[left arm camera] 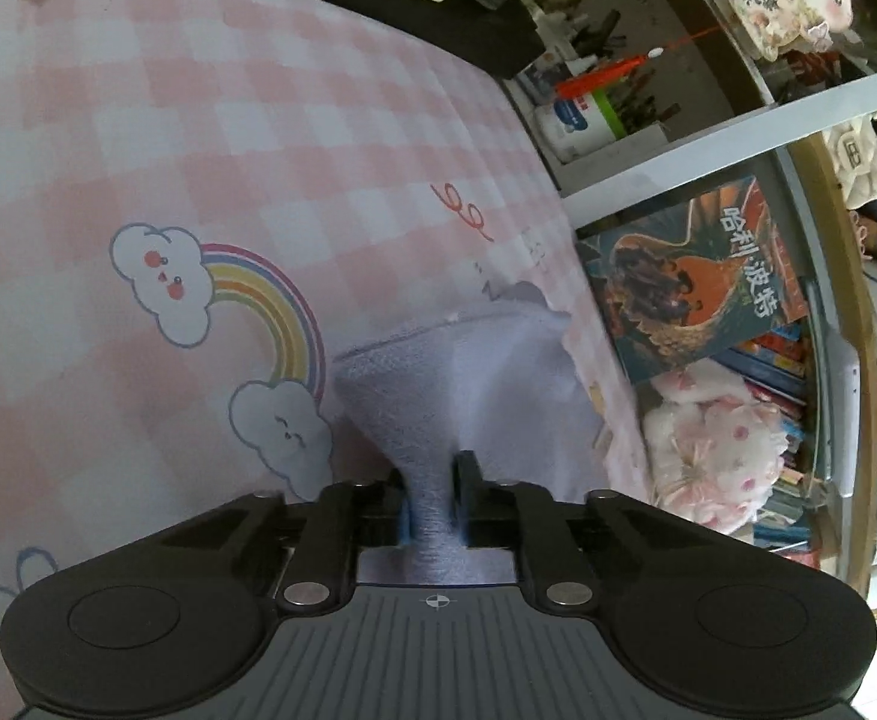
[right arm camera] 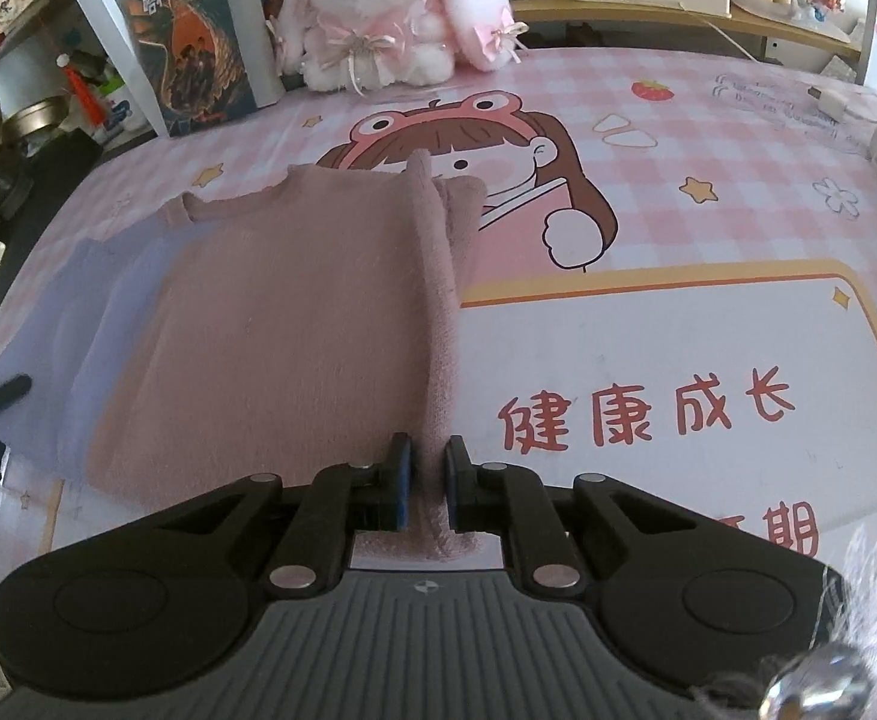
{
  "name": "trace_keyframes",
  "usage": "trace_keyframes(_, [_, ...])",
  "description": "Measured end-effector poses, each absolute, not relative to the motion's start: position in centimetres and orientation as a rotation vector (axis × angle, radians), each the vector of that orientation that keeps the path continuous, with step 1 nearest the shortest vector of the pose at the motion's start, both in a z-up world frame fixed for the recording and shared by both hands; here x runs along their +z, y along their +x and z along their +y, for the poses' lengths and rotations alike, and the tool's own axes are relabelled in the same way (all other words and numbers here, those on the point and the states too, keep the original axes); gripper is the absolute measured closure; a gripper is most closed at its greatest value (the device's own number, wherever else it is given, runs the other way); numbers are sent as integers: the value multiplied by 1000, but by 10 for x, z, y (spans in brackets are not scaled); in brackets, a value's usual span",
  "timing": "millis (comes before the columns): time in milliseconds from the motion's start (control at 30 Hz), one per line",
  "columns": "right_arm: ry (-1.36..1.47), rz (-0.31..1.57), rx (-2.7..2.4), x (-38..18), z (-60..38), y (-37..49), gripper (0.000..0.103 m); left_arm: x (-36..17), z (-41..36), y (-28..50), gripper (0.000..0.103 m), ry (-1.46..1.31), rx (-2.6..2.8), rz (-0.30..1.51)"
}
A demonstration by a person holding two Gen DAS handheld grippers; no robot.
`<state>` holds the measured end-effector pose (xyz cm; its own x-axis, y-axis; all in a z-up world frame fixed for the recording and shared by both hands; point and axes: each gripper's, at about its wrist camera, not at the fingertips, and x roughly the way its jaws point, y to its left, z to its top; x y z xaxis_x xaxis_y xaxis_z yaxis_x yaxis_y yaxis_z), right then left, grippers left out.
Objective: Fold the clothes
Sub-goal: 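Grasp the lavender edge with the left gripper while the right gripper pinches the pink middle, then lift the lavender half with the left gripper and fold it over the pink half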
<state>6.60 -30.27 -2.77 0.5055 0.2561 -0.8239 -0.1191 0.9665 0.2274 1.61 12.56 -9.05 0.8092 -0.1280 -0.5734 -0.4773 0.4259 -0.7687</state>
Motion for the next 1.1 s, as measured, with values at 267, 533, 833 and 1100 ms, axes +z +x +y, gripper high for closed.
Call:
trace_keyframes(267, [78,962,263,-12,-295,104,78,-91,129,19,92,-1119,214,642])
trace_keyframes(533, [19,976,332,-21,-290,151,76,-91,121,19,92,-1100,253,624])
trace_keyframes(833, [150,1005,466,-36,-320,157,82,-58,91,23,94,-937,340,584])
trace_keyframes(1100, [194,1018,558,-41,-333,164,82,12,-16,31,95,-531,173,497])
